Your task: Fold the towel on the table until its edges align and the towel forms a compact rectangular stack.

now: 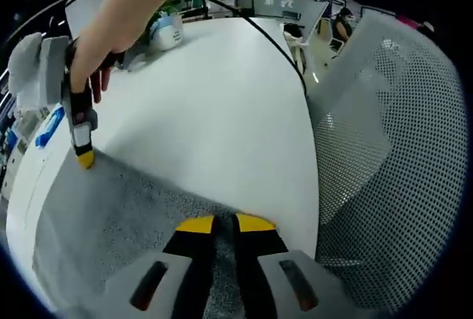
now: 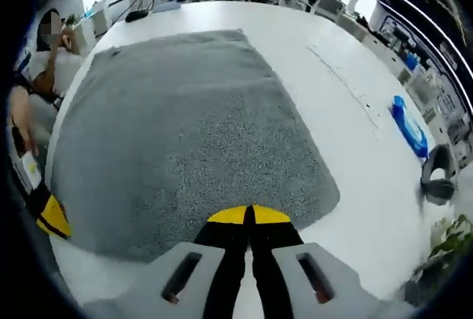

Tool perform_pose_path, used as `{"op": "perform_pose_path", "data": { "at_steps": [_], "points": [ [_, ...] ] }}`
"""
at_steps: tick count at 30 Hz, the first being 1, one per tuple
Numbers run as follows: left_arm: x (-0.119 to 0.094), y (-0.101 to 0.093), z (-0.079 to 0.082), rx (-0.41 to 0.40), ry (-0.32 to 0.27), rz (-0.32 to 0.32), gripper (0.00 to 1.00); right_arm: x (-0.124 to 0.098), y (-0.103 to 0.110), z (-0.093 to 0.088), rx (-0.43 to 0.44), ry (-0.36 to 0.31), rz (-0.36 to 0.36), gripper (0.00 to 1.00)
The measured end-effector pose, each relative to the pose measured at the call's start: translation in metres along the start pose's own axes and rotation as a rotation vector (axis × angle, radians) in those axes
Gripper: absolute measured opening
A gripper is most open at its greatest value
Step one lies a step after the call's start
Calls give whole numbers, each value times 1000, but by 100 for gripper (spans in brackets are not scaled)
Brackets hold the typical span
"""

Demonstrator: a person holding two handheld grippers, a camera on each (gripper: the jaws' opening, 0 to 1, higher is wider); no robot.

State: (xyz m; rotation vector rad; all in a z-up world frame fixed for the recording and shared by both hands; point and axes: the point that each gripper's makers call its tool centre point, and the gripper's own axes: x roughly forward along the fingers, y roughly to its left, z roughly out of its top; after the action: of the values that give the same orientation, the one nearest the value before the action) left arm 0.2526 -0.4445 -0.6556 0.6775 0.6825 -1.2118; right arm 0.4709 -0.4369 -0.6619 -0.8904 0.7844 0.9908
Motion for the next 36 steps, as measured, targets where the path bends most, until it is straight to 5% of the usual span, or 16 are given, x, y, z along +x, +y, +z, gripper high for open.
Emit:
{"op": "perform_pose_path", "data": {
  "at_steps": [7, 11, 21, 36],
  "points": [
    [-7, -10, -8, 185, 41, 7, 5, -6, 7, -14, -277, 165, -93, 0],
    [-11, -12, -13, 249, 73, 12, 5, -9, 7, -21, -207, 169, -99, 0],
    [-24, -12, -28, 260, 117, -1, 4, -24, 16, -44, -77, 182, -80, 0],
    [-39, -7, -51, 164, 157, -27, 4, -42, 38, -67, 40, 173, -98, 0]
  ]
}}
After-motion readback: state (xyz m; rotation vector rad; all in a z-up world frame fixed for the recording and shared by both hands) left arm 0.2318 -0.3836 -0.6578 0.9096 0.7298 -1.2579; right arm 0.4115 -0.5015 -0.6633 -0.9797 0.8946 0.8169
